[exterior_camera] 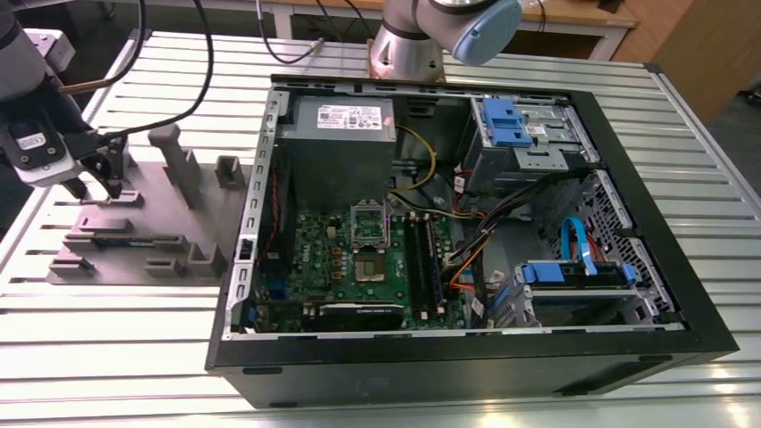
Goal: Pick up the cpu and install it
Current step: 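Pick up the cpu and move it towards the insertion slot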
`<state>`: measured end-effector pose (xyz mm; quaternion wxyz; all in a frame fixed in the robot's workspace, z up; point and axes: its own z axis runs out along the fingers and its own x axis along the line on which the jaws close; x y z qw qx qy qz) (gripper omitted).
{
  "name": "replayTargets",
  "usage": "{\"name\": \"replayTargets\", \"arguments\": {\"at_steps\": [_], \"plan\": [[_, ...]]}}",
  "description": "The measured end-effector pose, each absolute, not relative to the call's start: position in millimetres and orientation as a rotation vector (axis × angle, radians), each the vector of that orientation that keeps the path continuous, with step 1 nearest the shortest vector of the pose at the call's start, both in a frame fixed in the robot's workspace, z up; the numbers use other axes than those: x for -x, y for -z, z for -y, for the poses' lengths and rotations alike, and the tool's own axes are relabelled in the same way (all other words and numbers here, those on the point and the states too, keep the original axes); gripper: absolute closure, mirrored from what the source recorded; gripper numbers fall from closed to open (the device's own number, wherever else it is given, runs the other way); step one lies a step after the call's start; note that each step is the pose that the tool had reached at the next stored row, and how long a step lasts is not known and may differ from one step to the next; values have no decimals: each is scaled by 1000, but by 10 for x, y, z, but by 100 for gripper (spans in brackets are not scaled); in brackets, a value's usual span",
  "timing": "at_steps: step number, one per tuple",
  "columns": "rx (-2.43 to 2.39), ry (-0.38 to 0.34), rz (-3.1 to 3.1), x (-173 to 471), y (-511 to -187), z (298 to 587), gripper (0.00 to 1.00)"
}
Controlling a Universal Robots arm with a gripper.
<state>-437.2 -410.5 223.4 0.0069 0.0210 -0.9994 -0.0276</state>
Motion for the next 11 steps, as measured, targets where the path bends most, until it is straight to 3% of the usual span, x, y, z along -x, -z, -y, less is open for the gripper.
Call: {"name": "replayTargets", "arguments": {"at_steps": [11], "plan": [[-66, 87, 3127, 4372, -2345, 4105, 53]]}}
